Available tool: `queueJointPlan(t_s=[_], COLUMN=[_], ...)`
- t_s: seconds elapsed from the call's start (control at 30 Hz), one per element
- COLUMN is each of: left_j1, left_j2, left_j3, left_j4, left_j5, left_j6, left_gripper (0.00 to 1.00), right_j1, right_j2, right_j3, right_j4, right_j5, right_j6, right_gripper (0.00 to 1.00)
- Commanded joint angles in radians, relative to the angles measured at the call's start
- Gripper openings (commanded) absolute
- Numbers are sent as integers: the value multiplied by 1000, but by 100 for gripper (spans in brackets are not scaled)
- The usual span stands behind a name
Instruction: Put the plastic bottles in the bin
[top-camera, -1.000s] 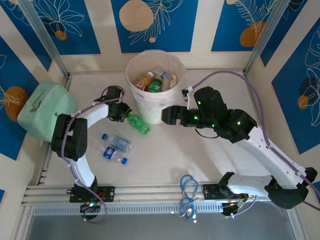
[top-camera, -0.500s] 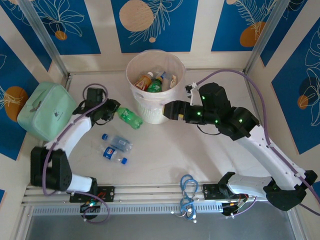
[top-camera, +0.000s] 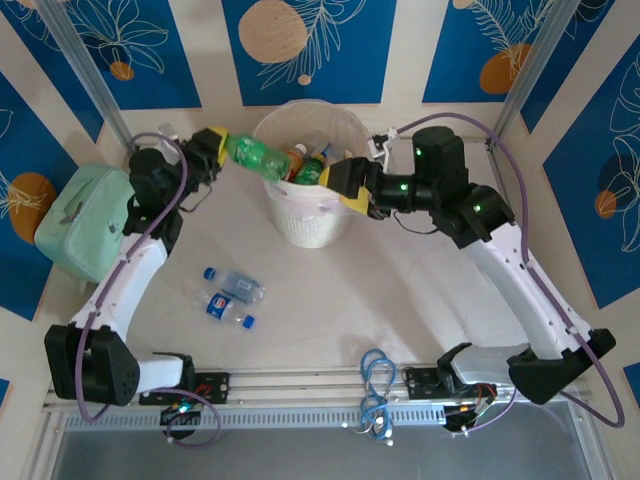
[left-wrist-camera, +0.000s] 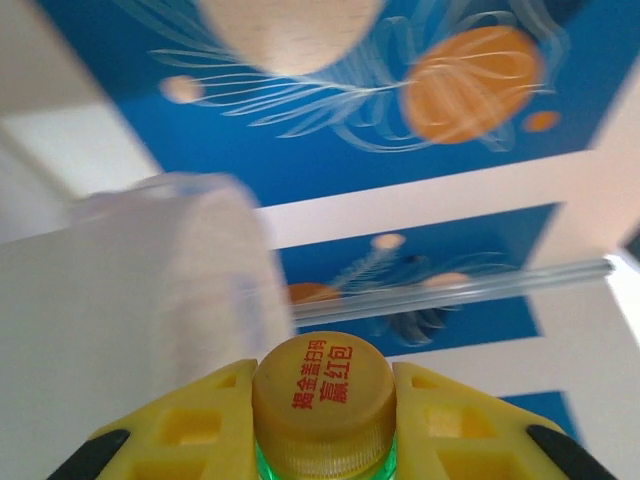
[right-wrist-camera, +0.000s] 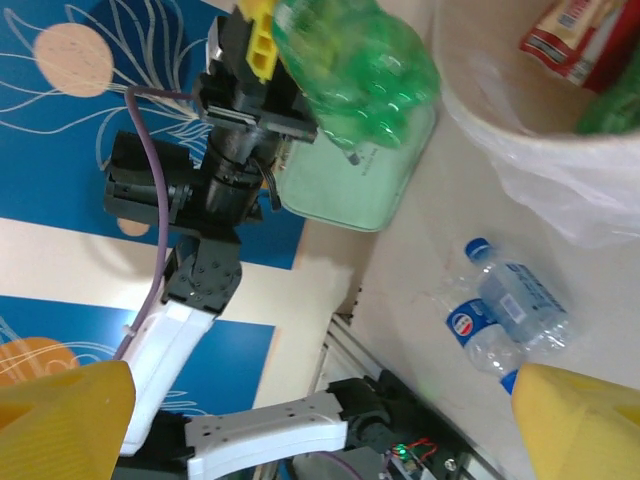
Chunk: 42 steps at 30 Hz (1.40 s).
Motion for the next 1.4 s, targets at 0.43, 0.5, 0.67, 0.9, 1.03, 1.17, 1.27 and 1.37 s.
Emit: queueJointPlan(t_s=[0.43,0.5,0.67,0.9,1.03,1.17,1.27,1.37], left_j1=[-191,-199,-208,-214,-213,-214,-215,-212], left_j2=[117,132,166,165,170,180,181,159], left_j3=[140,142,151,151,144,146,136,109], left_j4=[457,487,550,556,560,561,548,515], left_j5=[127,121,125,138,138,146,145,132], left_j6=[-229,-252,-297,-288,-291,-302,-299,-261], left_gripper=[2,0,0,0,0,0,17,98], right_j1=[-37,-38,-38,-30,-29,-34,-37,-43], right_j2=[189,203,225,250,249,249,248,254], right_j3=[238,252,260,273,275,271,273,297], right_j4=[135,136,182,204,193,187,181,144], right_j5=[-247,-246,-266,-276,-266,-262,-252,-232], right_j6=[111,115,138,159,152,150,145,123], right_gripper=[100,99,95,80,71,63,61,59])
